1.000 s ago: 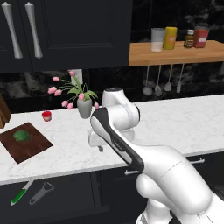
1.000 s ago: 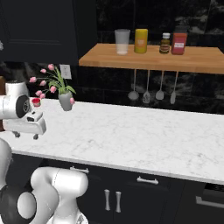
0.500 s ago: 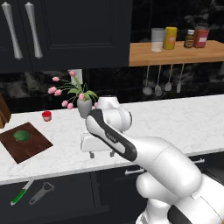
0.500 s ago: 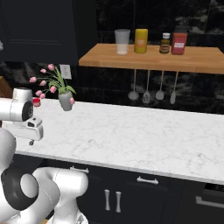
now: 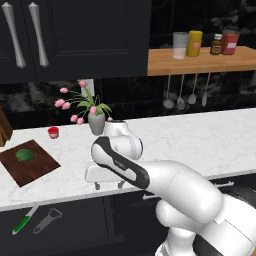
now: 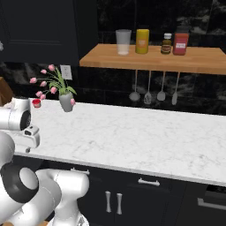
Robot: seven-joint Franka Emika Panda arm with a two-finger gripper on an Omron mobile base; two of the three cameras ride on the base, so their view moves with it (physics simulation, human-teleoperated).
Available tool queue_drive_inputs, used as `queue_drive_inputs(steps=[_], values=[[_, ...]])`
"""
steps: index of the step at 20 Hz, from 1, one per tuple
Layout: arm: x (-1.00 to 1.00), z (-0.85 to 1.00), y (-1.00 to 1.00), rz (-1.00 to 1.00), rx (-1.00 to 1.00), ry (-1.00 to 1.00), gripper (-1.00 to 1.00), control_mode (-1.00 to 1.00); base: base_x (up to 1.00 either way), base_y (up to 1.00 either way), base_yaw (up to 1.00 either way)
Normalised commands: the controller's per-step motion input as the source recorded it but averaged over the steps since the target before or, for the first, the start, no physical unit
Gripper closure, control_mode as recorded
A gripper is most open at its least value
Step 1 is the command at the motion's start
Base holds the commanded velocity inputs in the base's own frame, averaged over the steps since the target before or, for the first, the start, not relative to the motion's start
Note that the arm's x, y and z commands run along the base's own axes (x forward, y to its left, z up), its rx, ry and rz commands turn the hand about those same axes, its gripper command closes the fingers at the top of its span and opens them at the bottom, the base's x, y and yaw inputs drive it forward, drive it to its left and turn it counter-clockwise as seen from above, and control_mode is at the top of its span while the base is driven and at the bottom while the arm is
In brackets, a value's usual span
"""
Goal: Place the appropriate cutting tool for cutting the broccoli skin on the cutting board.
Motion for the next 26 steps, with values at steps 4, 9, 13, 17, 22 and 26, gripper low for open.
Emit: queue_drive_inputs(steps=[4, 9, 13, 17, 22, 26], values=[[-0.03, -0.35, 0.12, 0.00, 0.00, 0.00, -1.00, -1.00, 0.00, 0.00, 0.00], [-0.14, -0.33, 0.12, 0.00, 0.00, 0.01, -1.00, -1.00, 0.00, 0.00, 0.00], [-0.19, -0.40, 0.14, 0.00, 0.01, 0.03, -1.00, -1.00, 0.00, 0.00, 0.00], [-0.23, -0.40, 0.12, 0.00, 0.00, 0.01, -1.00, -1.00, 0.00, 0.00, 0.00], [-0.39, -0.32, 0.03, 0.03, 0.00, 0.00, -1.00, -1.00, 0.00, 0.00, 0.00], [-0.50, -0.28, 0.03, 0.03, 0.00, 0.00, -1.00, -1.00, 0.00, 0.00, 0.00]])
